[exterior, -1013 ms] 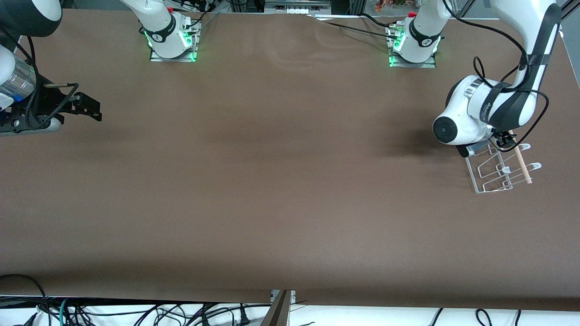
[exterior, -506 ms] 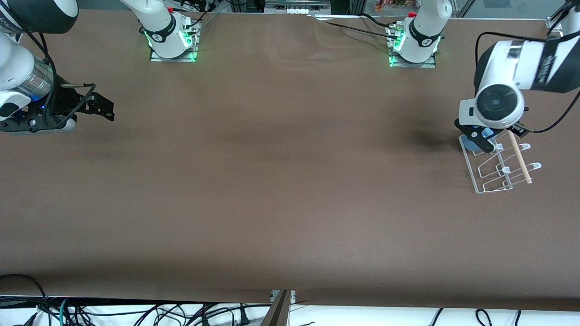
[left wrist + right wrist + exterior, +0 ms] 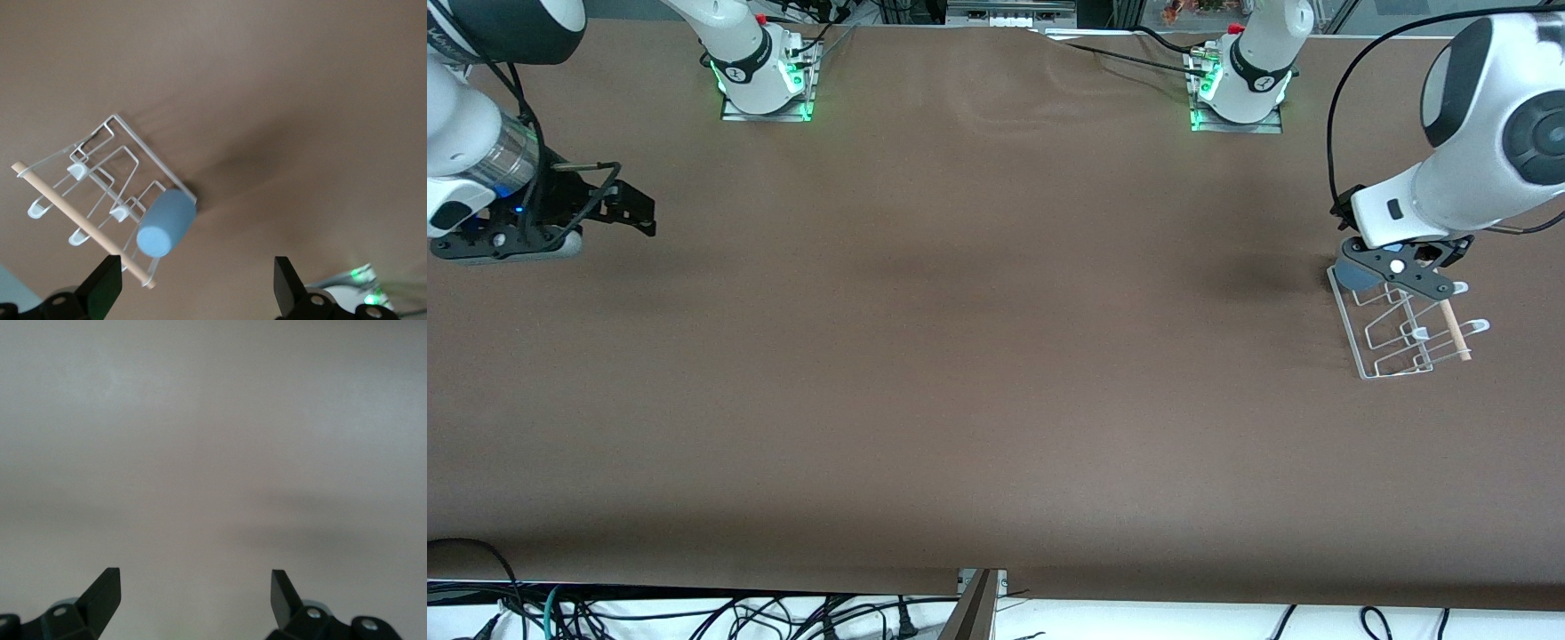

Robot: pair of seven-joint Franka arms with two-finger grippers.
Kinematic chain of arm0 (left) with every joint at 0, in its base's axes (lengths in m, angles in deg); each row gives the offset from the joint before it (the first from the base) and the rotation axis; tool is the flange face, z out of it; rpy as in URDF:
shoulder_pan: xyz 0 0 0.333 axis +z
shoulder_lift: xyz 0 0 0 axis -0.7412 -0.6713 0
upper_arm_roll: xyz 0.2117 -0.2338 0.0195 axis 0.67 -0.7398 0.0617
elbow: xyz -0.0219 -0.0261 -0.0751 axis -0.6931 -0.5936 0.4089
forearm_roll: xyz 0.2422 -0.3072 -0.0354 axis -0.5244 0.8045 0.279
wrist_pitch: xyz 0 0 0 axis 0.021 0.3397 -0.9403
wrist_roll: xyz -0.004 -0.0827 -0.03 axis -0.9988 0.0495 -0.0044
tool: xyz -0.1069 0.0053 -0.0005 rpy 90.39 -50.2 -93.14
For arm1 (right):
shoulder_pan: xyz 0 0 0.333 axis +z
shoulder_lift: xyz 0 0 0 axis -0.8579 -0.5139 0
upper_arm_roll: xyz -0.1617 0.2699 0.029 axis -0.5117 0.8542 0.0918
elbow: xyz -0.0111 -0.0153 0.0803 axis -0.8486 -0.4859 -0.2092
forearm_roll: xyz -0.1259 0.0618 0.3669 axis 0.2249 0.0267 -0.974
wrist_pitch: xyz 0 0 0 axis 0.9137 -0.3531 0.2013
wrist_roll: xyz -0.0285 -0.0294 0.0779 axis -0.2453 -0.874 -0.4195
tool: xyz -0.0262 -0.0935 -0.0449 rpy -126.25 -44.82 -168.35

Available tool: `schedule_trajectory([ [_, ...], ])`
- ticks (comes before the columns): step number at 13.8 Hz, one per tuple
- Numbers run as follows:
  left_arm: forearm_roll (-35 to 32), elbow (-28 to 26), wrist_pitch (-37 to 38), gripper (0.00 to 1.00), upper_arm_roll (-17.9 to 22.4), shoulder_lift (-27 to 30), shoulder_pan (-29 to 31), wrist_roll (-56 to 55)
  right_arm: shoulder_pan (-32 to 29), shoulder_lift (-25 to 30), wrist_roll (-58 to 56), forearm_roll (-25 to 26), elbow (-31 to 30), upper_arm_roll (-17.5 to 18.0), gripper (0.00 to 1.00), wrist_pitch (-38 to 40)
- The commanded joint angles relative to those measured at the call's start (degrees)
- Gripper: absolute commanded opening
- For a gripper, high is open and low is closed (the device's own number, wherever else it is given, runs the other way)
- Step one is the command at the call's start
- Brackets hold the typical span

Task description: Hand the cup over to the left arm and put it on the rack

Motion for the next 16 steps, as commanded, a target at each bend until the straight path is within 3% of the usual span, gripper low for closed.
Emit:
schedule_trajectory([
  [1, 3.1, 6.0, -0.5, 1.00, -0.7, -1.3, -0.5, -5.4, 0.9, 0.1, 1.1, 0.0, 2.8, 2.5, 0.99, 1.8],
  [3, 7.8, 6.1, -2.2, 1.00, -0.7, -0.8, -0.5, -8.4, 0.9, 0.0, 1.3, -0.1, 3.2, 2.9, 0.99, 1.7],
  [5, 8.4, 4.4, -3.5, 1.00, 0.2, 2.0, -2.4, -13.0, 1.0, -0.1, 1.3, -0.2, 3.2, 2.9, 0.99, 1.8],
  [8, 8.1, 3.4, -4.6, 1.00, 5.6, 2.5, -7.9, -26.8, 1.0, -0.1, 1.2, -0.2, 3.2, 2.9, 0.99, 1.8],
  [11, 8.4, -3.5, -10.5, 1.00, 8.4, 6.6, -9.1, -28.3, 1.0, -0.1, 1.2, -0.2, 3.2, 2.9, 0.99, 1.8],
  [16, 8.5, -3.3, -10.5, 1.00, 9.6, 6.2, -10.5, -27.6, 0.9, -0.3, 1.3, -0.2, 3.2, 2.9, 0.99, 1.8],
])
